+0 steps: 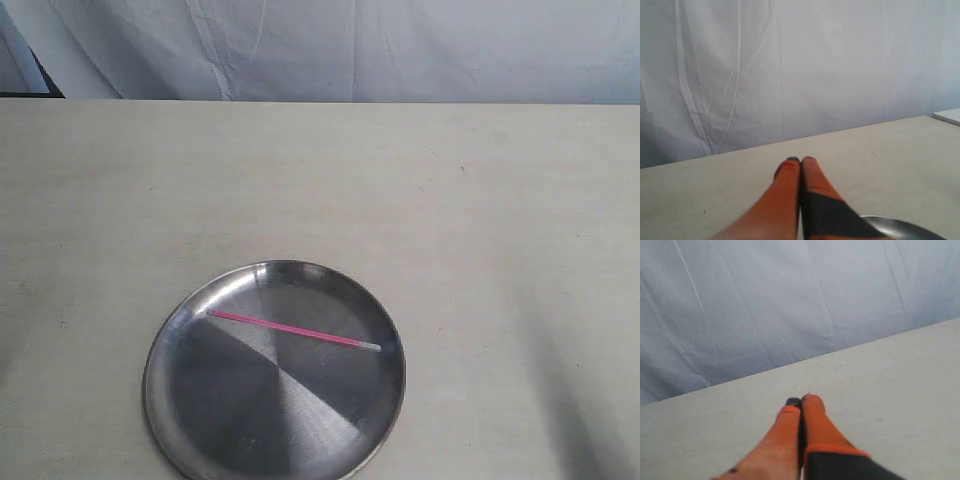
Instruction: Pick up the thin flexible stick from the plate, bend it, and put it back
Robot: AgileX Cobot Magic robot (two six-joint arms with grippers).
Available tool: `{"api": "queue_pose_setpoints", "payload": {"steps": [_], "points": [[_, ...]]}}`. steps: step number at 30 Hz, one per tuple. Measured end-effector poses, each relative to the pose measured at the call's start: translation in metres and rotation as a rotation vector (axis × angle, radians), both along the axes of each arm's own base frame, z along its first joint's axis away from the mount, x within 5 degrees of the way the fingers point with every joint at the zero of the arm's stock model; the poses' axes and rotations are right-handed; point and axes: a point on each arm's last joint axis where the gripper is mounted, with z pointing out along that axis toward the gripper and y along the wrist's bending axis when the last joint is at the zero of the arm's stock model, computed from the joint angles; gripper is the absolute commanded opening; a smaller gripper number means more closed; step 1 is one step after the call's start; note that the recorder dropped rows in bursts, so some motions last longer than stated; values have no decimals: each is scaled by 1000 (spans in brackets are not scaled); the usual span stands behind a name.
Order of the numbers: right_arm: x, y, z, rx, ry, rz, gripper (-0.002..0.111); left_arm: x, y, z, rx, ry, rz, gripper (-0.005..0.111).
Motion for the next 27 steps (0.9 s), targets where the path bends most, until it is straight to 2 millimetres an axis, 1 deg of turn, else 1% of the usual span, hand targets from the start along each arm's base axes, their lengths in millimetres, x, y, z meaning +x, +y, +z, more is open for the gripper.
{"api": "queue_pose_setpoints", "payload": {"steps": [2, 4, 6, 7, 8, 9, 11, 12, 13, 19, 21, 24, 26, 27], "points": [[0, 0, 0, 0, 0, 0, -1, 0, 0, 0, 0, 0, 0, 0], [0, 0, 4, -3, -40, 5, -1, 0, 0, 0, 0, 0, 0, 0], [0, 2, 17, -12, -183, 21, -1, 0, 0, 0, 0, 0, 0, 0], [-2, 3, 27, -14, -299, 35, -1, 0, 0, 0, 0, 0, 0, 0], [-4, 4, 33, 16, -370, 44, -1, 0, 0, 0, 0, 0, 0, 0], [-8, 4, 43, 147, -498, 72, -1, 0, 0, 0, -2, 1, 0, 0], [-14, 2, 54, 356, -641, 120, -1, 0, 0, 0, -2, 1, 0, 0], [-15, 1, 56, 423, -667, 131, -1, 0, 0, 0, -2, 1, 0, 0], [-16, 1, 56, 452, -671, 135, -1, 0, 0, 0, -2, 1, 0, 0], [-17, -4, 57, 578, -705, 121, -1, 0, 0, 0, -2, 1, 0, 0], [-22, -5, 71, 586, -767, 133, -1, 0, 0, 0, -2, 1, 0, 0], [-31, -6, 103, 570, -893, 151, -1, 0, 0, 0, -2, 1, 0, 0], [-31, -5, 125, 487, -920, 135, -1, 0, 0, 0, -2, 1, 0, 0], [-28, -4, 134, 413, -900, 118, -1, 0, 0, 0, -2, 1, 0, 0]]}}
